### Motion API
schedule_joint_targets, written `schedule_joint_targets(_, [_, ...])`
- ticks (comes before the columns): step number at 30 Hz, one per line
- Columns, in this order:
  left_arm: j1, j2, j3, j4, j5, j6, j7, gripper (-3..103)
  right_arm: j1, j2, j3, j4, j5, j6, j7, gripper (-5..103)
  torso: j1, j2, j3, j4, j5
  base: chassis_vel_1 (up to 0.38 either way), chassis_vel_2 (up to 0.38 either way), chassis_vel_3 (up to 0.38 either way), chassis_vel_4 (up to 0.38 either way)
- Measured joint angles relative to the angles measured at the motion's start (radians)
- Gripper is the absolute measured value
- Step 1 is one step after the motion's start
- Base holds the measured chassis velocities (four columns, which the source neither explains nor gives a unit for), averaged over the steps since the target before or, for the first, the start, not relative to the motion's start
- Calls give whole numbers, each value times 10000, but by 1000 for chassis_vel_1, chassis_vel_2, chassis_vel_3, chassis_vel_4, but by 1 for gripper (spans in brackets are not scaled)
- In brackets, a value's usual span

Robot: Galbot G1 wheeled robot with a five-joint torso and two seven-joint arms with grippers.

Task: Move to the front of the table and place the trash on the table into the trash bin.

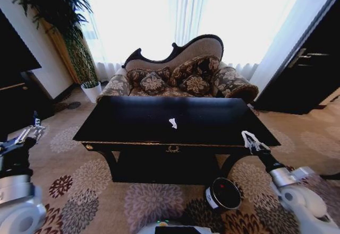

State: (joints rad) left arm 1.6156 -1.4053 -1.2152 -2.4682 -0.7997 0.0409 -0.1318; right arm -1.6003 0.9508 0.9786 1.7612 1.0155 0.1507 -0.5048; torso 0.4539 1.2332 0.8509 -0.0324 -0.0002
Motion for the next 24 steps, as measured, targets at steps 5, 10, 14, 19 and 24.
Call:
schedule_joint_targets(5, [9, -128, 62, 0, 172, 0, 15, 100, 301, -86, -151, -973, 642, 559, -2002, 0, 1, 0, 0, -2, 2, 0, 0, 0, 0])
schedule_joint_targets(10, [64, -252, 94, -56, 312, 0, 24, 100, 627, -67, -213, -1302, 1606, 449, -3014, 0, 0, 0, 0, 0, -1, 0, 0, 0, 0])
schedule_joint_targets(14, [100, -250, 93, -68, 341, 3, 30, 100, 782, -42, 13, -1834, 2077, 311, -4337, 0, 1, 0, 0, 1, 0, 0, 0, 0, 0])
schedule_joint_targets(19, [104, -189, 28, -14, 322, 4, 30, 100, 711, -37, 480, -2890, 2292, 178, -5819, 0, 0, 0, 0, -1, 0, 0, 0, 0, 0])
schedule_joint_targets(24, [74, -192, 91, 20, 322, 6, 30, 100, 696, -39, 862, -4317, 1961, 89, -6893, 0, 0, 0, 0, -1, -1, 0, 0, 0, 0])
